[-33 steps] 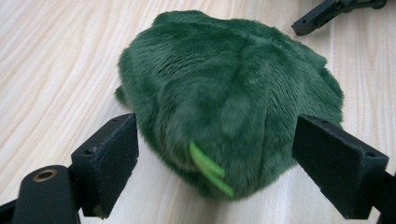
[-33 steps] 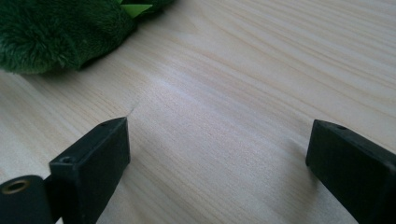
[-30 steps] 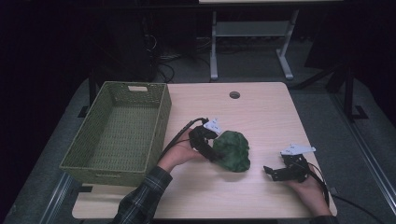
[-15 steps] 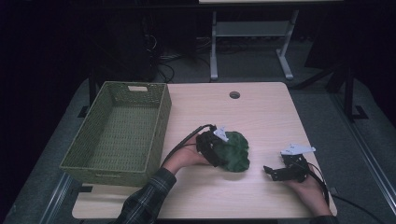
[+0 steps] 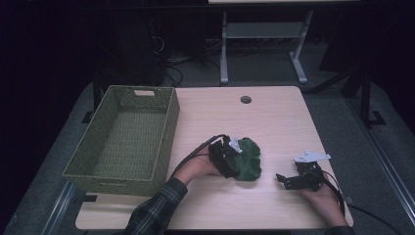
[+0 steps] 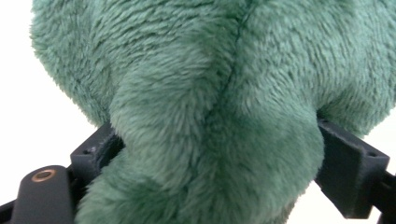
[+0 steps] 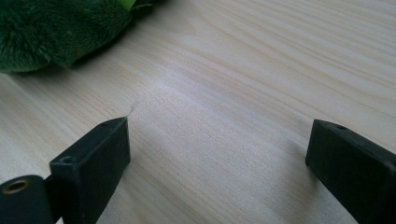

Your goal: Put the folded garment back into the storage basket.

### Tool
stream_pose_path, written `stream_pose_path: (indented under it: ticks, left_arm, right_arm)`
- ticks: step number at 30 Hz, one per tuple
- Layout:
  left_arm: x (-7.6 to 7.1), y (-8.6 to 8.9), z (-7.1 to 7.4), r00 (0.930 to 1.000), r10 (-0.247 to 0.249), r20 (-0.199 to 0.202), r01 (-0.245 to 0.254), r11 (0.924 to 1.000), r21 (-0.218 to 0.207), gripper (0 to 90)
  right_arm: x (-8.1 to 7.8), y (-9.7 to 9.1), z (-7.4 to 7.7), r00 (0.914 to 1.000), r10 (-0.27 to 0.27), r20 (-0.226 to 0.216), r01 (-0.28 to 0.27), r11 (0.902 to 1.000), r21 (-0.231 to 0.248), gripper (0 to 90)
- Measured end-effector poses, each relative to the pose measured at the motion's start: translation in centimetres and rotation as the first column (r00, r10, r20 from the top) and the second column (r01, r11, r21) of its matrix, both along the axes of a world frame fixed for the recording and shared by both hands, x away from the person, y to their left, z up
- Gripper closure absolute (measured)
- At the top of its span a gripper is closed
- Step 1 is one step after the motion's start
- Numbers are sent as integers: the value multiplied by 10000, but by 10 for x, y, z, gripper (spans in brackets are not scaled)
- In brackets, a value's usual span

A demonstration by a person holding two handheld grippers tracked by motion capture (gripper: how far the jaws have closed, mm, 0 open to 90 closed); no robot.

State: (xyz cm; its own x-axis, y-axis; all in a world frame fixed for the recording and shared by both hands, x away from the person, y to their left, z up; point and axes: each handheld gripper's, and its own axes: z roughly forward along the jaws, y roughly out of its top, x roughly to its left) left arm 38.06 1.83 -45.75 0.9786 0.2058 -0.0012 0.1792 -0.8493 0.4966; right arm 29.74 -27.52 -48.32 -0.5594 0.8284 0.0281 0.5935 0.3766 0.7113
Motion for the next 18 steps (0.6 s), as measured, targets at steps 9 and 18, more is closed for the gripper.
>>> stream_pose_path:
  ticks: [9,18]
  left_arm:
    - [-1,2,8,9998,187,-87,-186,9997,128,476]
    - [5,13,7,9942,559,-922,-603,9972,-448,749]
  right_arm:
    - [0,0,0,10000,-42,-22,42,10000,3,61]
    - [0,1,0,10000,-86,-16,86,10000,2,61]
